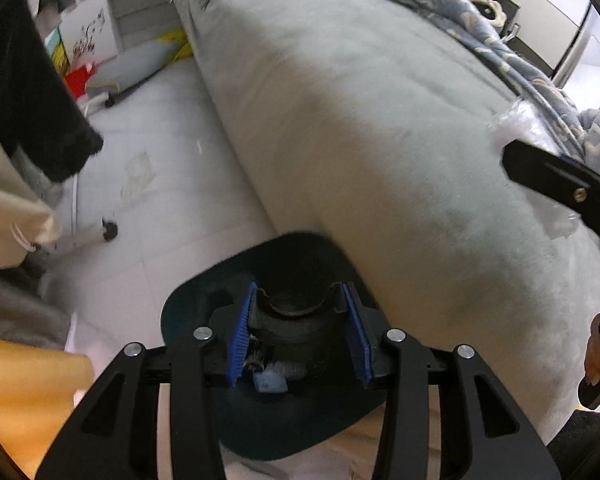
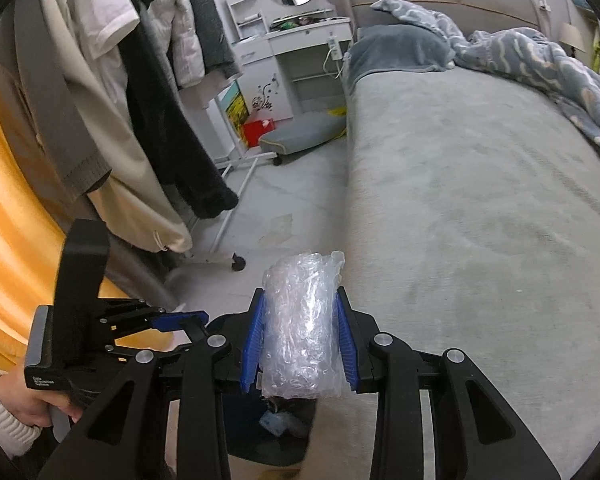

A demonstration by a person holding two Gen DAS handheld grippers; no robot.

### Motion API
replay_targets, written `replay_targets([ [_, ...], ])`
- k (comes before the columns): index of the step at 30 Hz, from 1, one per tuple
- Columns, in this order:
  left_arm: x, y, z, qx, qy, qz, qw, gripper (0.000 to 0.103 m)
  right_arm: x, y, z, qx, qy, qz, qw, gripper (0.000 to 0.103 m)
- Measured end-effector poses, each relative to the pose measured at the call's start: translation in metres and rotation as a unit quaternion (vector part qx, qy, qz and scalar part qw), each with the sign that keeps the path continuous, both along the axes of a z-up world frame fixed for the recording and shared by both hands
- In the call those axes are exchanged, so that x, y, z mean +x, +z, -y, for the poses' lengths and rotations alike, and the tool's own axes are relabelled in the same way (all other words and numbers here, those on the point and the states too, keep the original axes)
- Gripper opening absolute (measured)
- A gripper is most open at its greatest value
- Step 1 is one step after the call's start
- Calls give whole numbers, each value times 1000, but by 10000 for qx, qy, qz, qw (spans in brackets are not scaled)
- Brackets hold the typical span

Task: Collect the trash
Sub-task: 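Carry the black piece and bubble wrap over the green bin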

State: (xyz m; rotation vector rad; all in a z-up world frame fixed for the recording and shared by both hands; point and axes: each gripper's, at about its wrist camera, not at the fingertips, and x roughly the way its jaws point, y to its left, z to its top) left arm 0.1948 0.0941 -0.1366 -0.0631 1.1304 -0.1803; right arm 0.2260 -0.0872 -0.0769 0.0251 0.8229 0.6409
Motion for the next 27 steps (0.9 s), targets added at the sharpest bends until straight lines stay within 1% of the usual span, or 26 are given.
replay_targets([
  [7,-5,-24,-21,-59,120,-525,9985,48,0,-4,-24,-8,155,-54,9999,34],
  [13,-10,-34,-34,-64,164,-692,9974,52,0,-11,-40,-40,262,-146,9995,34],
  [15,-12,-36,-39,-77,163,-747,9970,54,1,-14,-45,-45,279,-204,9994,34],
  [17,-12,-37,-41,-69,153,-764,9969,62,2,-17,-49,-53,295,-248,9992,34],
  [22,-13,-36,-50,-65,185,-709,9973,71,3,-26,-59,-111,351,-348,9987,34],
  [27,-14,-27,-63,-132,310,-545,9979,72,4,-37,-72,-218,456,-502,9975,34],
])
